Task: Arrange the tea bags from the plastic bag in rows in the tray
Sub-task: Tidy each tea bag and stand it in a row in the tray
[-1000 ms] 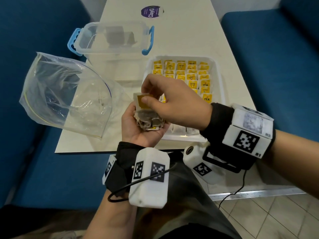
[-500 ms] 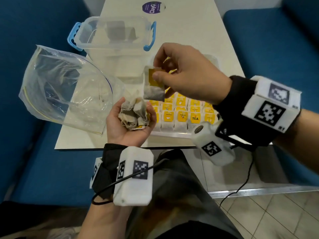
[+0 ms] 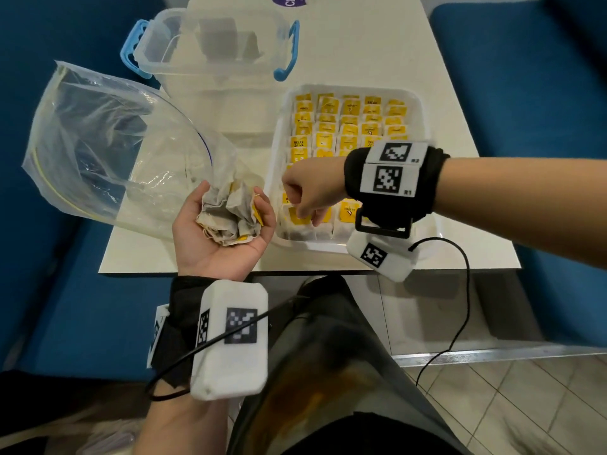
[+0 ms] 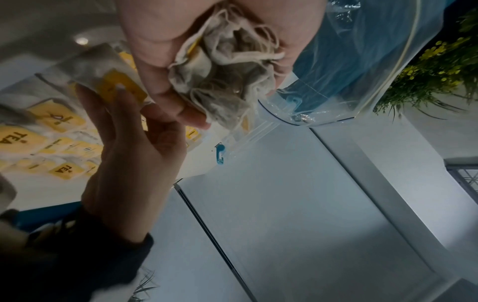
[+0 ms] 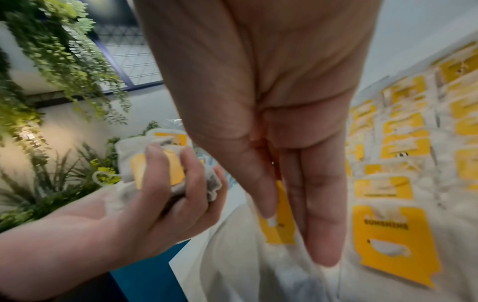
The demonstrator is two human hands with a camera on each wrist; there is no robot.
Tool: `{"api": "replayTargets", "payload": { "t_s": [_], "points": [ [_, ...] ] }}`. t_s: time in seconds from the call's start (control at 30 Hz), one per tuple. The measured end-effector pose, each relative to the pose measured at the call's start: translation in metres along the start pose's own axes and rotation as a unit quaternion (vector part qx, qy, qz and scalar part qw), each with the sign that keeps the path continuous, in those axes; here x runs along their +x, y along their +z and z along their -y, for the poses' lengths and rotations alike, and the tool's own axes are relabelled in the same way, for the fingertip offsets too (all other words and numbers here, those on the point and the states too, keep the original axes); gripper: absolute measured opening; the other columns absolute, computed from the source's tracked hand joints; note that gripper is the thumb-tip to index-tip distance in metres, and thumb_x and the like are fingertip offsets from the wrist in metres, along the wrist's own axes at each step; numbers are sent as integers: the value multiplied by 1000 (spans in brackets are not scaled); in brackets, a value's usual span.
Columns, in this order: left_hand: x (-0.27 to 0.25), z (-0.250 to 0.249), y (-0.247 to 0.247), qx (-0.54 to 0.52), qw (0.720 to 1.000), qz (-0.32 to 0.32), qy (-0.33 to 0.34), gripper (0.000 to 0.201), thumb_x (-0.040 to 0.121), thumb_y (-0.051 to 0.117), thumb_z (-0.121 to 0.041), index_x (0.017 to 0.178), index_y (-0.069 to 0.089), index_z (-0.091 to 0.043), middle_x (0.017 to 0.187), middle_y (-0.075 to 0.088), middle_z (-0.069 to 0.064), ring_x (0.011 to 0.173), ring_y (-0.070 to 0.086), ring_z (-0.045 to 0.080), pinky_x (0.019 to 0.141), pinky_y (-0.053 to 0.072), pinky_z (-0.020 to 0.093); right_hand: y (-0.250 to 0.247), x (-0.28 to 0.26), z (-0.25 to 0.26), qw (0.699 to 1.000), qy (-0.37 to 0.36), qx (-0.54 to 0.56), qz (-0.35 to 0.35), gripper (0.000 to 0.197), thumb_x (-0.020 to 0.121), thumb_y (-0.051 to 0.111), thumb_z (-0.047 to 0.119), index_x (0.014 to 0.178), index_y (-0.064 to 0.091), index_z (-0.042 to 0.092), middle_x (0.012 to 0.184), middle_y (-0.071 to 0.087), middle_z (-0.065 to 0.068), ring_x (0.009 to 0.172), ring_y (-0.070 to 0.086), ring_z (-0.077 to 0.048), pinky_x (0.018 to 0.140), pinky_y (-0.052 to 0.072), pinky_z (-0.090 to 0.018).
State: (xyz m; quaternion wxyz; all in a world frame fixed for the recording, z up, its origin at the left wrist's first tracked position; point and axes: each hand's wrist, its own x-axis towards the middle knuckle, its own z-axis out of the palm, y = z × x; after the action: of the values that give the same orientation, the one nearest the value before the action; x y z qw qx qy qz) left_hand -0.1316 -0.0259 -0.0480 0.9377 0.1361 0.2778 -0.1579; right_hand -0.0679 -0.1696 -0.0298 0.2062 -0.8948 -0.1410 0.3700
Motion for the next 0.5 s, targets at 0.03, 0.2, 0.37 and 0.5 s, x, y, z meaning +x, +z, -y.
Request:
{"api": "replayTargets", "payload": {
  "t_s": [0.03, 0.2, 0.37, 0.5],
  "points": [
    [-1, 0, 0, -1, 1000, -1, 1, 37, 72, 62, -27, 97, 59, 0, 86, 59, 18, 80, 57, 26, 63, 55, 31, 0, 3, 0, 1000, 2, 10, 4, 20, 89, 56, 2, 74, 45, 11, 89, 60, -12, 70, 67, -24, 51, 46, -16],
    [0, 0, 0, -7, 1000, 0, 1, 37, 70, 63, -26, 97, 60, -1, 90, 59, 16, 79, 58, 26, 65, 54, 31, 3, 13, 2, 1000, 11, 19, 10, 24, 88, 58, 1, 72, 44, 12, 83, 59, -10, 72, 68, -22, 57, 48, -18],
    [0, -1, -2, -11, 1000, 4, 0, 37, 71, 62, -27, 98, 59, -1, 90, 58, 16, 81, 57, 26, 65, 54, 30, 9, 21, 3, 999, 19, -3, 25, 22, 87, 58, 2, 73, 44, 13, 86, 62, -10, 65, 65, -18, 59, 48, -18],
    [0, -3, -2, -14, 1000, 7, 4, 35, 71, 62, -27, 94, 61, 0, 86, 59, 16, 79, 58, 26, 63, 55, 31, 10, 22, 6, 998, 28, -43, 22, 18, 82, 66, 6, 74, 51, 12, 85, 64, -9, 64, 63, -18, 64, 51, -22]
  ]
}}
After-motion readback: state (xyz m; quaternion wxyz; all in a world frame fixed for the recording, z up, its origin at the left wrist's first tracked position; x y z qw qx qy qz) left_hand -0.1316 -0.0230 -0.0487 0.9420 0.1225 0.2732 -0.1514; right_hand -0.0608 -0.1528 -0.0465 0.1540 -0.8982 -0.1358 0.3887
